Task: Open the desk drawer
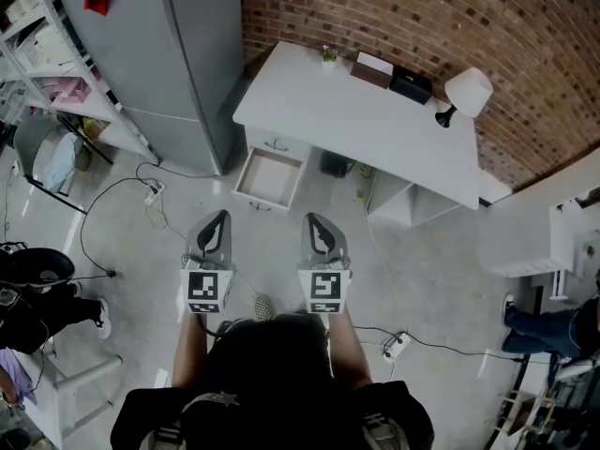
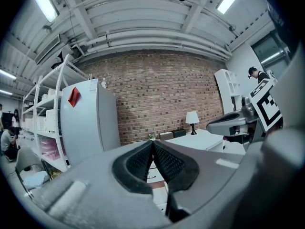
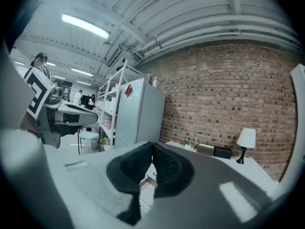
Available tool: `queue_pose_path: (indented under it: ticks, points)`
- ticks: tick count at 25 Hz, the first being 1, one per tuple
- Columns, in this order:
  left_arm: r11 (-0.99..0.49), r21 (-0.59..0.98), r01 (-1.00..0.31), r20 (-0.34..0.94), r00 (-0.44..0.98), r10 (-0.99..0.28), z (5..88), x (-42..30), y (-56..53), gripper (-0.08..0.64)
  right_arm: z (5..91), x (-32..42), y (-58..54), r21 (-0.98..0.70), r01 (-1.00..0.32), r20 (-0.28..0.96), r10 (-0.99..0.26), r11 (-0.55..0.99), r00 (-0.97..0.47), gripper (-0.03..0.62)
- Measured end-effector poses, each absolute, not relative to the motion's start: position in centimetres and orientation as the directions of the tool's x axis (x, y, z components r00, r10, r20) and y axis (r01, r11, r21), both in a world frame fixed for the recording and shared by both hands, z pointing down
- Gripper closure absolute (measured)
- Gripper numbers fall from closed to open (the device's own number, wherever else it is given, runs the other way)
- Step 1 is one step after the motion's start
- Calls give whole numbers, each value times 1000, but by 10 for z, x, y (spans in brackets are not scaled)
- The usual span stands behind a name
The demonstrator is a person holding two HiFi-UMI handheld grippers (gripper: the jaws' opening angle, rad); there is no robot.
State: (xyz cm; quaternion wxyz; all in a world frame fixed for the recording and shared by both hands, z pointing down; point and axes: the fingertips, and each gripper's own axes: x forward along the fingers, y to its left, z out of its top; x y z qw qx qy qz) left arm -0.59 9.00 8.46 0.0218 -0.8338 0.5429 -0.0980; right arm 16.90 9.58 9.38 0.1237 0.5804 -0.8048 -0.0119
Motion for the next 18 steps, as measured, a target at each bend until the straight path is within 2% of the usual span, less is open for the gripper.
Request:
queue_pose_path:
  ticks: [18]
  points:
    - [-421, -165, -892, 124, 405, -906, 80, 1, 91, 551, 86, 174, 99, 178, -933, 162, -944, 313, -286, 586]
